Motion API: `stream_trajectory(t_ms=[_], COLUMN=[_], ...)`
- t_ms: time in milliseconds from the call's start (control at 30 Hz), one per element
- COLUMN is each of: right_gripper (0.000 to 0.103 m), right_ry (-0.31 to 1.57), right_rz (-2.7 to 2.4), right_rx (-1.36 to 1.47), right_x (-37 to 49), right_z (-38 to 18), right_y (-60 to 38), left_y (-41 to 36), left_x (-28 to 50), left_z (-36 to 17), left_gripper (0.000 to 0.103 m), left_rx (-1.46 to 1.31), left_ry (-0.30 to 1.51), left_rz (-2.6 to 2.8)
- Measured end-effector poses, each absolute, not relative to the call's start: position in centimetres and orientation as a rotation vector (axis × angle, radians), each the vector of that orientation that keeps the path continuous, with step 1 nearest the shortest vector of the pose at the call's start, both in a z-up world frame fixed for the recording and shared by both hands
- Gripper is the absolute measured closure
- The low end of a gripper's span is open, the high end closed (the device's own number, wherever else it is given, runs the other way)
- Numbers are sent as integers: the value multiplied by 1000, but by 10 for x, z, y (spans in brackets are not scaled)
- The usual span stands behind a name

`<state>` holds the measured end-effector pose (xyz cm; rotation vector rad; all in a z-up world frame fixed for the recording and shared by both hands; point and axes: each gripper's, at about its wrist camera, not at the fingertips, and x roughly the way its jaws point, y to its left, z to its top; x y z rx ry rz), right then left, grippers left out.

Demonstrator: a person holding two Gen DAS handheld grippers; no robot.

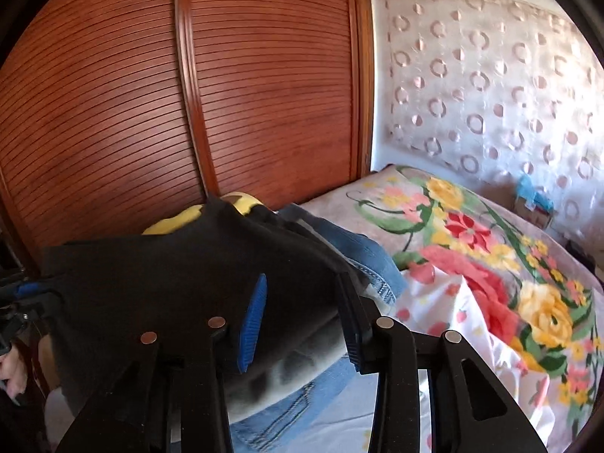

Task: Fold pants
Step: 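Lower the black shorts with both tools onto the khaki garment atop the jeans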

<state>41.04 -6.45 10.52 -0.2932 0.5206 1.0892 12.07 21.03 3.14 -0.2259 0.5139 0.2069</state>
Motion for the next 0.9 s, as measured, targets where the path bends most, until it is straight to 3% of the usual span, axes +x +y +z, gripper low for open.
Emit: stream_trajectory(t_ms=[433,633,767,867,900], right_gripper=[66,66,65,59,58], right_ry=[444,481,506,504,501], right_rz=[1090,1104,1093,1099,1100], right_rx=[-256,-312,-332,-304,-301], right_x=[377,368,374,373,372], right_z=[112,88,75,88,90], right_y=[-58,-41,-35,-39,-39], left_y=[222,223,225,227,228], left_x=[121,121,119,115,114], left_z=[5,0,4,8,9], left_gripper=[87,83,61,51,43], left_rx=[-259,-263,-259,-250,-246], left_ry=[565,575,571,566,566], left_rz=[256,272,284,290,294])
